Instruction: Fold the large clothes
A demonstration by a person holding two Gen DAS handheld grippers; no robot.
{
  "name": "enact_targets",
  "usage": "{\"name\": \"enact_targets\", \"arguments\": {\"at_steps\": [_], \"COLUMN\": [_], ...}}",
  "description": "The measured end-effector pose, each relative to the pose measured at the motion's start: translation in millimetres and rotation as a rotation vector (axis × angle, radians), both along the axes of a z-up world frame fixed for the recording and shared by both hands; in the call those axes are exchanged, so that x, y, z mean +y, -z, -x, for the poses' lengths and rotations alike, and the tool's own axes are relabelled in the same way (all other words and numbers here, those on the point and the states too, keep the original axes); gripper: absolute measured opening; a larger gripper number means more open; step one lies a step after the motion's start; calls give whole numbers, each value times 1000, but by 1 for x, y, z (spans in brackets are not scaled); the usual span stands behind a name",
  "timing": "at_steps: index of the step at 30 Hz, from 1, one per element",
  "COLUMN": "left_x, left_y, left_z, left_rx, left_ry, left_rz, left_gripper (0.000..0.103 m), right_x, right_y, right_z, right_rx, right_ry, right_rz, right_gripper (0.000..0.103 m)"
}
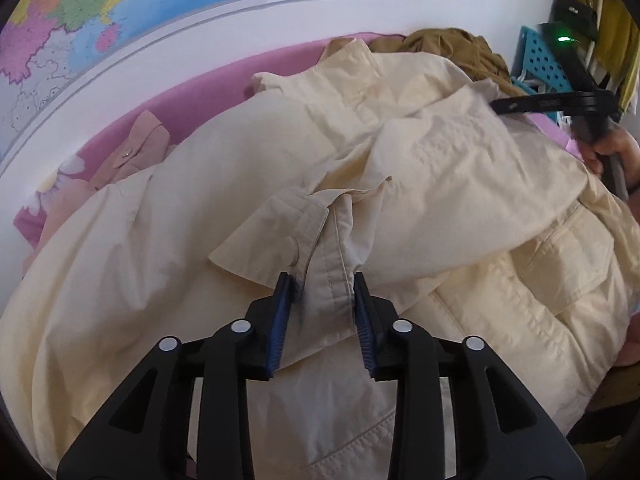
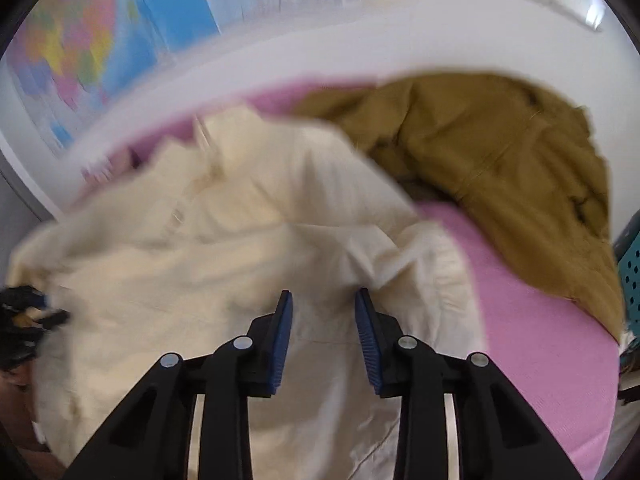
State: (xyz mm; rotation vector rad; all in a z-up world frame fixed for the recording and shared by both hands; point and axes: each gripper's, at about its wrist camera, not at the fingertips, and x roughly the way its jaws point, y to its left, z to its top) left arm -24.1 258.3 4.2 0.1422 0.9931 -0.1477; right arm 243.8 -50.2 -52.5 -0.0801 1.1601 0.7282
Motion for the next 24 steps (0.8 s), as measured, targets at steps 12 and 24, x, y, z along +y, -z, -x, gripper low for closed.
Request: {"name": "enact_targets", "arguments": {"at_steps": [12, 24], "left_x": [15, 41], "left_y": [-47, -34], "left_z": [25, 53], "left_rx": [-150, -145], "left_ry": [-12, -121], "left_rz": [91, 112], "left_gripper": [69, 73], "right_x": [19, 108], "right_y": [-75, -8], "right_z": [67, 119], "right_rx": [-160, 10], "right_ry": [-180, -452], "right_rz": [-92, 44], "right_gripper": [42, 43]}}
